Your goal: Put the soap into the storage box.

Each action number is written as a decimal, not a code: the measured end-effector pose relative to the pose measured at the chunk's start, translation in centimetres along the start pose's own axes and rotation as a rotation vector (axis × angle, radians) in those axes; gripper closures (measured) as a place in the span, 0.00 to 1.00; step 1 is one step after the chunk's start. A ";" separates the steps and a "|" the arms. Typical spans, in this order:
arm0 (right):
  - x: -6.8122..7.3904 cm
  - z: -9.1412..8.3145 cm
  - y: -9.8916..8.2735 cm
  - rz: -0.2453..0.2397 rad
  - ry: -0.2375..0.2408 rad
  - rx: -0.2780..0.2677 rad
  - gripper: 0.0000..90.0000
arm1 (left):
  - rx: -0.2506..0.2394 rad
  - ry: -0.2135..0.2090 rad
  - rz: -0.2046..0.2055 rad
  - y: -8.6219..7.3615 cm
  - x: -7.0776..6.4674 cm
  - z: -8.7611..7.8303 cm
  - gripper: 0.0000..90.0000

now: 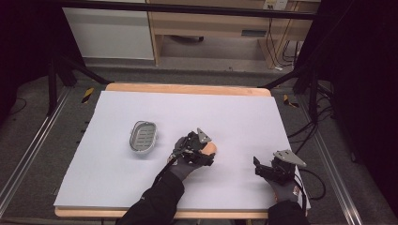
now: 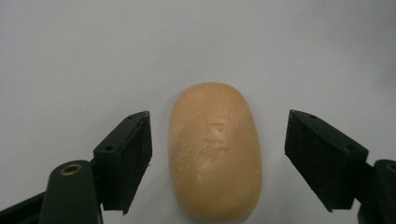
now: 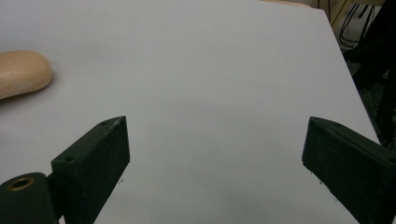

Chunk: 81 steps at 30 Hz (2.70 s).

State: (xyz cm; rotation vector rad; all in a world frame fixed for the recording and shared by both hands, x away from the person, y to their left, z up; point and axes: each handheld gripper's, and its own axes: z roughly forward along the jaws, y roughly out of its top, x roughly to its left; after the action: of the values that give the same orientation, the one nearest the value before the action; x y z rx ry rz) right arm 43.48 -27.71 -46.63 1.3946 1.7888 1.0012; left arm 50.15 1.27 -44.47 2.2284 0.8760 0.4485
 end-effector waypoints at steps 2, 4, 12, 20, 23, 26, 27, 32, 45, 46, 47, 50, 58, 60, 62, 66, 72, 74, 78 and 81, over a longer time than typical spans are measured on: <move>0.0 0.0 0.0 -0.003 0.000 -0.001 0.09 | 0.004 -0.005 -0.001 0.0 0.0 0.2 0.25; -0.1 0.0 0.0 -0.006 -0.001 -0.003 0.09 | 0.012 -0.010 -0.005 0.0 0.0 0.4 0.25; -0.1 0.0 -0.1 -0.007 0.000 0.001 0.09 | 0.029 -0.010 0.000 0.0 -0.2 1.0 0.24; -0.1 0.1 -0.1 -0.003 0.004 0.003 0.09 | 0.056 -0.011 -0.003 -0.1 0.1 1.7 0.25; -0.1 0.1 -0.1 -0.003 0.005 0.006 0.09 | 0.070 -0.014 -0.010 -0.1 0.3 2.1 0.25; -0.1 0.2 -0.2 -0.004 0.004 0.010 0.09 | 0.075 -0.012 -0.014 -0.2 0.3 2.4 0.26; -0.1 0.2 -0.2 -0.003 0.006 0.011 0.09 | 0.073 -0.016 -0.018 -0.3 0.4 2.5 0.27; -0.1 0.2 -0.2 -0.007 0.006 0.012 0.09 | 0.078 -0.017 -0.030 -0.3 0.5 2.9 0.29; -0.2 0.2 -0.2 0.002 0.003 0.016 0.09 | 0.092 -0.043 -0.041 -0.4 0.8 3.4 0.34; -0.2 0.2 -0.2 0.003 0.004 0.016 0.09 | 0.092 -0.043 -0.043 -0.5 0.9 3.4 0.34; -0.2 0.2 -0.2 0.003 0.004 0.016 0.09 | 0.092 -0.043 -0.043 -0.5 0.9 3.4 0.34; -0.2 0.2 -0.2 0.002 0.005 0.015 0.09 | 0.097 -0.035 -0.037 -0.5 0.8 3.4 0.34; -0.3 0.2 -0.2 0.003 0.004 0.014 0.09 | 0.092 -0.039 -0.045 -0.5 0.8 3.5 0.34; -0.3 0.2 -0.2 0.004 0.003 0.015 0.09 | 0.092 -0.034 -0.043 -0.6 0.7 3.5 0.34; -0.3 0.2 -0.2 0.003 0.003 0.015 0.09 | 0.091 -0.031 -0.042 -0.6 0.7 3.5 0.34; -0.3 0.2 -0.2 0.003 0.004 0.015 0.09 | 0.093 -0.031 -0.046 -0.6 0.7 3.6 0.34; -0.2 0.4 -0.3 0.001 0.008 0.023 0.09 | 0.103 -0.024 -0.039 -0.5 0.6 3.5 0.35; -0.2 0.4 -0.3 0.001 0.008 0.023 0.09 | 0.108 -0.020 -0.041 -0.4 0.6 3.5 0.35; -0.3 0.3 -0.3 0.002 0.008 0.022 0.09 | 0.109 -0.021 -0.038 -0.4 0.6 3.4 0.35; -0.3 0.3 -0.3 0.011 0.009 0.022 0.09 | 0.096 -0.003 -0.039 -0.4 0.5 3.3 0.35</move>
State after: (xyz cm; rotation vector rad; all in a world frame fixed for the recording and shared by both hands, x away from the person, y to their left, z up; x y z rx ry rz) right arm 43.65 -28.02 -46.99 1.4171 1.8059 0.9974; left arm 52.05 0.24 -47.02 2.2942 0.9560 0.3924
